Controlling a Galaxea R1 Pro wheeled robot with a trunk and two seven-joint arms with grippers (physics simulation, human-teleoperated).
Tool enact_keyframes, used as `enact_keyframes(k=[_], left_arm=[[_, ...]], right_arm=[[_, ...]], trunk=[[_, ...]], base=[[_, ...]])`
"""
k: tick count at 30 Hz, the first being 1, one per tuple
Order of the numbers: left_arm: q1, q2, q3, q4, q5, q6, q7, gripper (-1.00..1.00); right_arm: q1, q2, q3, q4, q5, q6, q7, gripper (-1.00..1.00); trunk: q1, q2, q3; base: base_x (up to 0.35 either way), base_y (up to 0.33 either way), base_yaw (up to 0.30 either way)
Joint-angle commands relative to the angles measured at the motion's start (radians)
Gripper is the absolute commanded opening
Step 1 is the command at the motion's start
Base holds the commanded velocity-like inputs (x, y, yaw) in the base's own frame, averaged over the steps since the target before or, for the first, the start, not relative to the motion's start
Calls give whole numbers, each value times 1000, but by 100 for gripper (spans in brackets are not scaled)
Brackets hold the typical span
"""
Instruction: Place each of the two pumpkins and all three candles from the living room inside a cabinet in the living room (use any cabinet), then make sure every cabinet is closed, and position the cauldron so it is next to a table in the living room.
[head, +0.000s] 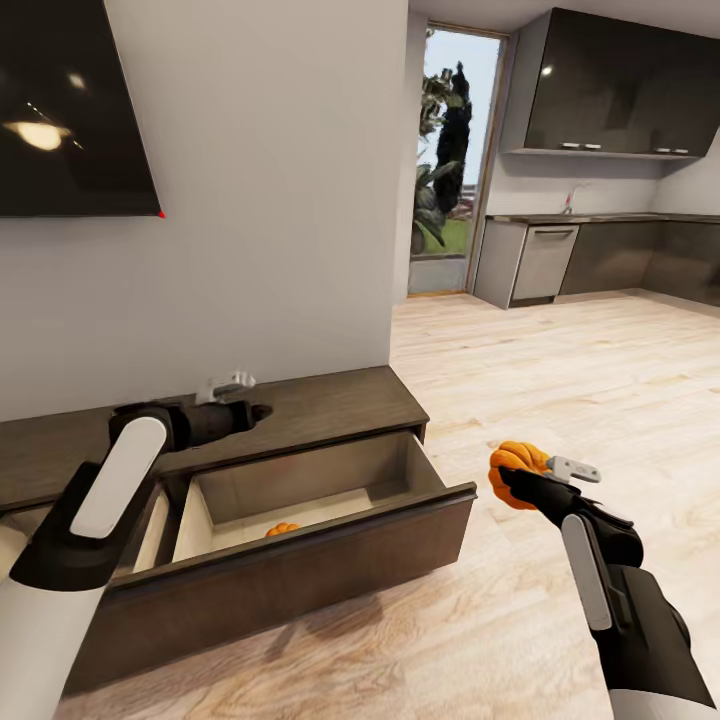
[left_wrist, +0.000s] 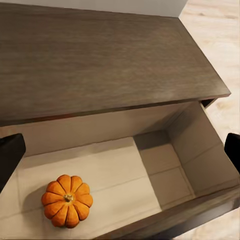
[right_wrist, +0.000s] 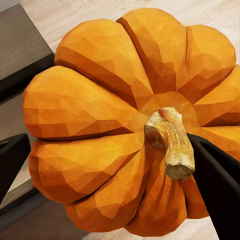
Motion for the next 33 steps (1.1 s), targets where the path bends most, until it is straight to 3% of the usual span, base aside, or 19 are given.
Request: enact_keyframes(k=[1,3,5,7,12,21,23,24,25,27,28,31,33], left_arm=[[7,2,-2,-1,9,-18,10,100],[17,3,-15,-2,8,-67,10,100],[22,4,-59,-2,6,-119,12,100],[23,3,-73,-2,5,-131,13,100],[24,4,-81,-2,4,-137,13,100],[24,17,-78,-2,3,-135,13,100],[24,25,-76,-2,3,-134,13,100],[24,27,-76,-2,4,-132,13,100],[24,35,-75,-2,3,-132,13,100],[24,41,-73,-2,3,-131,13,100],[24,57,-60,-2,4,-131,12,100],[24,79,-29,-2,5,-130,11,100],[24,88,-17,-2,5,-130,11,100]], right_arm=[[-1,-1,0,-1,-11,4,-9,-100],[-1,-2,-2,-1,-11,4,-10,-100],[-1,-3,-8,-7,-11,3,-11,-100],[-1,-3,-19,-24,-11,4,-12,-100],[-1,-9,-43,-50,-11,4,-12,-100],[-21,-9,-37,-91,-6,6,-22,-100],[-118,-6,-22,-71,2,12,-95,-100],[-202,-5,18,-15,4,14,-157,-100],[-393,-3,80,163,4,15,-239,-100],[-526,2,96,293,1,16,-259,-100],[-598,21,100,346,-6,43,-267,-100],[-650,82,101,383,-15,159,-270,-100],[-639,101,102,379,-19,201,-269,-100]], trunk=[[0,0,-1],[0,0,-1],[0,0,-1],[0,0,-1],[0,0,-1],[0,0,-1],[0,0,-1],[0,0,-1],[0,0,-1],[0,0,-1],[0,0,-1],[0,0,-1],[0,0,-1]], base=[[0,0,0],[0,0,0],[0,0,0],[0,0,0],[0,0,64],[0,0,23],[0,0,1],[0,0,0],[0,0,0],[0,0,0],[0,0,0],[0,0,0],[0,0,0]])
